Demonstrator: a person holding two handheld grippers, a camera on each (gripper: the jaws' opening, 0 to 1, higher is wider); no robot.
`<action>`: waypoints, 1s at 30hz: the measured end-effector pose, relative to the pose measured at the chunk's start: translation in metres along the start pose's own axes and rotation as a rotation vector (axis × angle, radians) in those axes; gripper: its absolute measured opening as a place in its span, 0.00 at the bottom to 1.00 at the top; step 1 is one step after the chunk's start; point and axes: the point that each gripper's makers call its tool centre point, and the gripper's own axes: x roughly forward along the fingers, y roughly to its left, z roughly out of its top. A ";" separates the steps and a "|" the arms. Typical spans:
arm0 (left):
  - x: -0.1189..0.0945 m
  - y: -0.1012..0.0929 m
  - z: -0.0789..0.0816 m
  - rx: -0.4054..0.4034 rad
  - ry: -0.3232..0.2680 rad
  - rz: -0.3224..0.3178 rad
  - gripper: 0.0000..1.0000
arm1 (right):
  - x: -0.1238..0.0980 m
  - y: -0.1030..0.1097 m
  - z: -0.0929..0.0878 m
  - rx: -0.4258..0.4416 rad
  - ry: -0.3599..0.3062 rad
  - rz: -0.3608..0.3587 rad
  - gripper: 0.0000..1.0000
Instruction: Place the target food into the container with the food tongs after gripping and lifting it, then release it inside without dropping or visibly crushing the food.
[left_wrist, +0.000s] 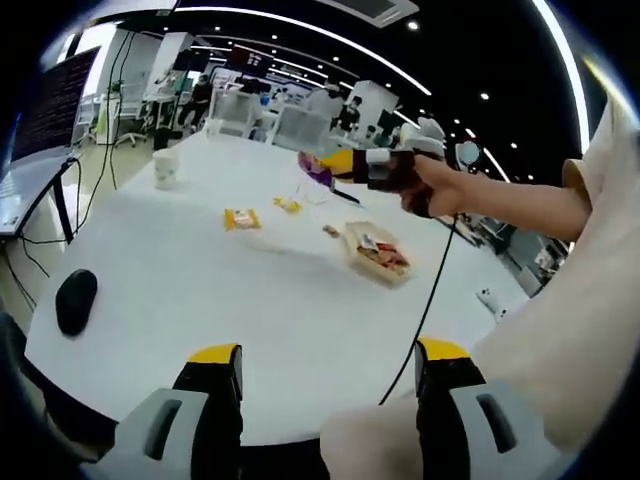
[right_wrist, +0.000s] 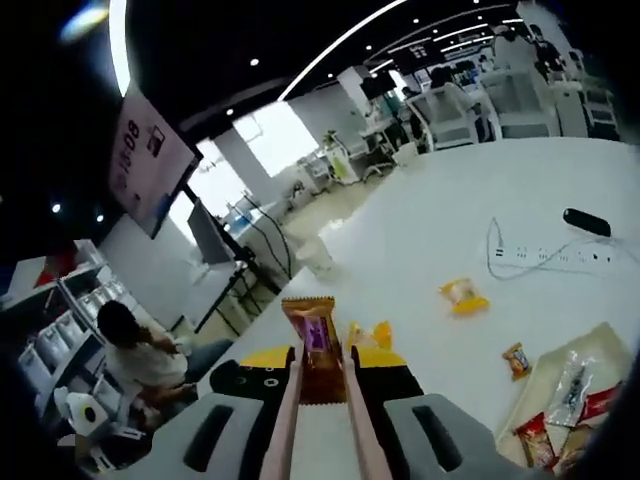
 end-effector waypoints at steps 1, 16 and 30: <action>0.000 -0.001 0.000 0.001 0.000 -0.001 0.69 | -0.001 -0.001 0.000 0.004 -0.001 -0.002 0.21; 0.009 -0.005 0.006 0.032 0.009 -0.038 0.69 | -0.020 -0.013 0.007 0.059 -0.056 -0.036 0.21; 0.019 -0.011 0.004 0.053 0.042 -0.086 0.69 | -0.042 -0.026 0.011 0.082 -0.103 -0.074 0.21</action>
